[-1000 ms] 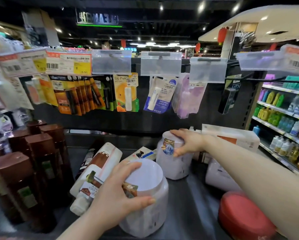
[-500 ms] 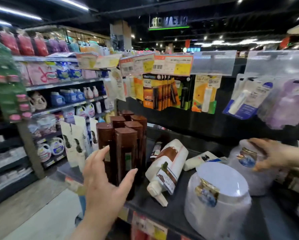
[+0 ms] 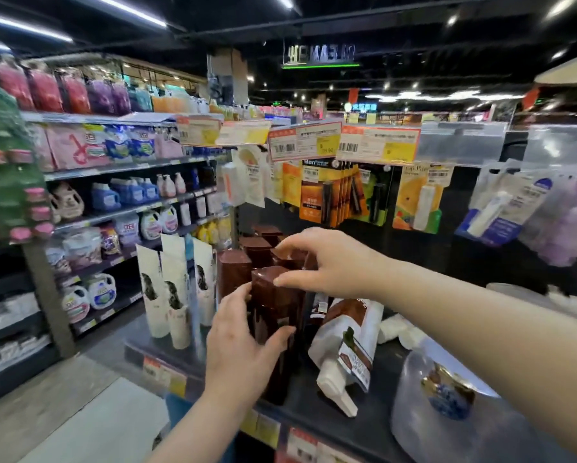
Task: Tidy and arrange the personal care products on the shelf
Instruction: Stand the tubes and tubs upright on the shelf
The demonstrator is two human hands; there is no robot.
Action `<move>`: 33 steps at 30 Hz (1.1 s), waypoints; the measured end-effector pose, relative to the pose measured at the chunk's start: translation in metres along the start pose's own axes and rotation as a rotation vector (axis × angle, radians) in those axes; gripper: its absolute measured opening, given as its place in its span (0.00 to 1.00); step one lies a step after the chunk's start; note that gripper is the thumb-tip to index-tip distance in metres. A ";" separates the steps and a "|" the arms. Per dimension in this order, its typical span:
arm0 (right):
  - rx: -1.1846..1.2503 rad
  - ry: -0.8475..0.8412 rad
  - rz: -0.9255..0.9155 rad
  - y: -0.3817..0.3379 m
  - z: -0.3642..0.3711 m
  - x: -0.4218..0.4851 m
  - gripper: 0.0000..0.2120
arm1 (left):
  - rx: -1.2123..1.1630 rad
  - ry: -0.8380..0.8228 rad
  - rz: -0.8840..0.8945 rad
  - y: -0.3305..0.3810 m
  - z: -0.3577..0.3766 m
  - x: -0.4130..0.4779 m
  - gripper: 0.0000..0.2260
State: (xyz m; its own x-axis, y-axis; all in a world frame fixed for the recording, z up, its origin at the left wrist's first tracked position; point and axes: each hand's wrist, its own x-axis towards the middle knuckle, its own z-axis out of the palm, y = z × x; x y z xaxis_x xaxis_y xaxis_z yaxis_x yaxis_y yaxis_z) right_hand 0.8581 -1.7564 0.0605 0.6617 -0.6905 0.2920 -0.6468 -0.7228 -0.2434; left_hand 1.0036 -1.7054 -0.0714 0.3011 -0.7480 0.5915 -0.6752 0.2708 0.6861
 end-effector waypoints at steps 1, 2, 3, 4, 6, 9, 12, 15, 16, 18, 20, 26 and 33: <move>0.002 -0.022 0.003 -0.003 0.004 0.005 0.28 | -0.019 -0.021 -0.004 -0.001 0.000 0.000 0.33; 0.010 -0.038 0.011 -0.005 0.007 0.009 0.28 | -0.038 -0.043 -0.014 -0.001 0.000 0.000 0.33; 0.024 -0.047 0.020 -0.007 0.009 0.011 0.28 | -0.059 -0.059 -0.024 -0.003 -0.001 0.001 0.33; 0.040 -0.052 0.029 -0.008 0.010 0.013 0.27 | -0.077 -0.070 -0.030 -0.004 -0.001 0.001 0.33; 0.057 -0.065 0.050 -0.008 0.008 0.015 0.27 | -0.106 -0.083 -0.026 -0.004 -0.001 0.001 0.34; 0.062 -0.070 0.070 -0.010 0.005 0.016 0.24 | -0.141 -0.095 -0.010 -0.004 -0.001 0.003 0.34; 0.069 -0.066 0.075 -0.011 0.006 0.016 0.20 | -0.146 -0.094 -0.002 -0.003 0.000 0.004 0.34; 0.077 -0.067 0.072 -0.011 0.008 0.016 0.20 | -0.142 -0.090 0.008 -0.004 -0.001 0.004 0.34; 0.082 -0.070 0.074 -0.011 0.008 0.016 0.20 | -0.140 -0.089 0.009 -0.004 -0.001 0.004 0.34; 0.094 -0.078 0.081 -0.011 0.008 0.016 0.19 | -0.142 -0.092 0.007 -0.003 -0.001 0.003 0.35; 0.100 -0.085 0.084 -0.011 0.008 0.016 0.19 | -0.145 -0.096 -0.002 -0.003 -0.001 0.002 0.35; 0.098 -0.091 0.079 -0.012 0.008 0.013 0.19 | -0.148 -0.099 -0.020 -0.003 -0.002 0.001 0.34; 0.081 -0.087 0.059 -0.012 0.003 0.007 0.21 | -0.114 -0.067 -0.016 0.001 -0.006 -0.001 0.37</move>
State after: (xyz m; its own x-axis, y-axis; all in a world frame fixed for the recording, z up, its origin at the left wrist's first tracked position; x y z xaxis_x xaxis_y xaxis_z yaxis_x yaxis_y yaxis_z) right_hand 0.8722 -1.7525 0.0626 0.6562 -0.7289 0.1950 -0.6548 -0.6785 -0.3328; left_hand 1.0064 -1.7008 -0.0690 0.2628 -0.7908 0.5528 -0.5886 0.3226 0.7413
